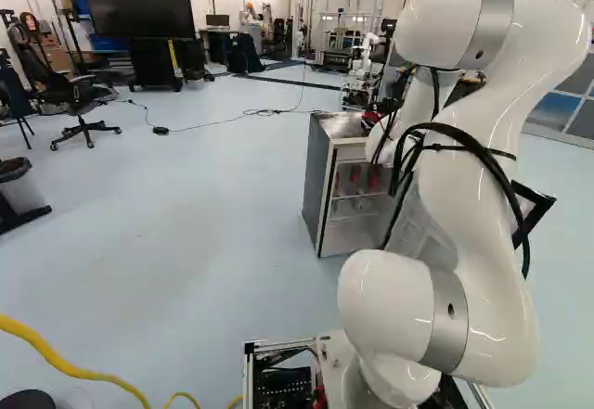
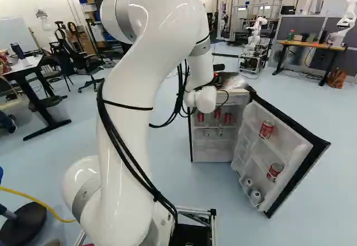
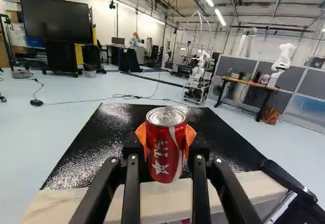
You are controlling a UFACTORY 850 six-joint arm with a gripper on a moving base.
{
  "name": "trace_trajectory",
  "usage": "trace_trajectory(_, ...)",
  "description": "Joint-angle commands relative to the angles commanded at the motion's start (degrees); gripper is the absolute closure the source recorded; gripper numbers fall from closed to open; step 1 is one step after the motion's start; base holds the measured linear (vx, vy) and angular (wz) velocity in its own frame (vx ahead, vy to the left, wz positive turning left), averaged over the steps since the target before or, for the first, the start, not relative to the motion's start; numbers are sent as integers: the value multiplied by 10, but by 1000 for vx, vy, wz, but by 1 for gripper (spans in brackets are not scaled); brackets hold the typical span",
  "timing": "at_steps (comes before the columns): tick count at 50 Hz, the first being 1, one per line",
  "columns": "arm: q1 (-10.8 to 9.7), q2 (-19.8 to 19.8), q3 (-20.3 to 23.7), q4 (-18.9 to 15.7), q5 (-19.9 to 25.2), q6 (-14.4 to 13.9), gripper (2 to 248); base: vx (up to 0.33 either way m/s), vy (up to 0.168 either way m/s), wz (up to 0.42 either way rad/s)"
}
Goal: Grab a drink from the fridge
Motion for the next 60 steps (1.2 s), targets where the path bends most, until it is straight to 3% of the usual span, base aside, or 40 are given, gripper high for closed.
trace_trajectory(24, 15, -8, -11, 30, -32, 0, 157, 0, 0, 0)
trace_trajectory(49, 23, -11, -16, 34, -35, 0, 154, 0, 0, 0)
trace_trajectory(50, 23, -11, -16, 34, -35, 0, 125, 0, 0, 0)
trace_trajectory(54, 23, -11, -16, 34, -35, 0, 125, 0, 0, 0)
trace_trajectory(55, 23, -11, -16, 34, -35, 0, 91, 0, 0, 0)
trace_trajectory(59, 23, -11, -16, 34, -35, 0, 91, 0, 0, 0)
trace_trajectory(60, 23, -11, -16, 34, -35, 0, 56, 0, 0, 0)
